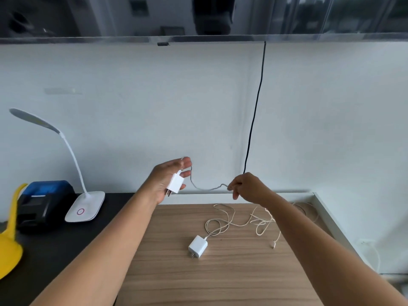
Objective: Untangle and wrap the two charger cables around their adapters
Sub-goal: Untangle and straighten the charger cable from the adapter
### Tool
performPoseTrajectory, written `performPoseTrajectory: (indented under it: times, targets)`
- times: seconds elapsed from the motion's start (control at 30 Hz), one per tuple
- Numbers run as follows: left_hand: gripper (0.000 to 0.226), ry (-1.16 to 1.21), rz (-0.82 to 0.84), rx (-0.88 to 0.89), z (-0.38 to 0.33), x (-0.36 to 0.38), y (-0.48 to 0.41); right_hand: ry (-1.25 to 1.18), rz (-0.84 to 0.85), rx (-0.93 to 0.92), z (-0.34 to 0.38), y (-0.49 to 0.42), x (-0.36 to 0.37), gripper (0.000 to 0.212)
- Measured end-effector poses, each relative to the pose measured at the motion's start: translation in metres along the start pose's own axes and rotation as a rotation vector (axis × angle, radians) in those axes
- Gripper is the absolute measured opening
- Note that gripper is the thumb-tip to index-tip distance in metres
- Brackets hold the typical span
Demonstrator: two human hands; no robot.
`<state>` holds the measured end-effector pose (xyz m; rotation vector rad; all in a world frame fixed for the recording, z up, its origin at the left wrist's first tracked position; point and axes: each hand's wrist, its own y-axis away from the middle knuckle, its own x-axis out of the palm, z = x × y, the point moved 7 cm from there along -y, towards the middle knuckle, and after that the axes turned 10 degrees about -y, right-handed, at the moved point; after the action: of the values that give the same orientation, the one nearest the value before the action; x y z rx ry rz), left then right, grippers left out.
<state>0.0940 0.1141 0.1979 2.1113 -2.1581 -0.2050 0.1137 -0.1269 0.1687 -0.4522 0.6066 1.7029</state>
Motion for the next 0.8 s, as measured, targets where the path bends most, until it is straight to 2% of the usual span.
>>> performPoseTrajectory:
  times: [0.13,0.3,0.47,0.57,0.67,0.8]
  targets:
    - [0.025,-0.129,0.068,-0.004,0.006,0.028,-0.003,0.028,0.148,-0.094,0.029,0.008,0.015,0.017]
    - [0.026,-0.321,0.222,-0.084,0.015,0.054,-0.001,-0.020,0.040,-0.197,0.054,0.003,0.003,0.012]
    - [0.026,-0.435,0.380,-0.103,0.017,0.065,0.004,-0.062,0.024,-0.218,0.055,0.000,-0.005,0.007]
    - [0.027,-0.355,0.488,-0.180,0.020,0.069,0.011,-0.130,0.022,-0.213,0.051,-0.002,-0.013,0.014]
    - [0.023,-0.187,0.558,-0.210,0.018,0.068,0.018,-0.255,0.009,-0.204,0.042,-0.002,-0.025,0.008]
    - [0.025,0.120,0.509,-0.180,0.009,0.049,0.013,-0.372,-0.089,-0.141,0.018,-0.005,-0.045,0.009]
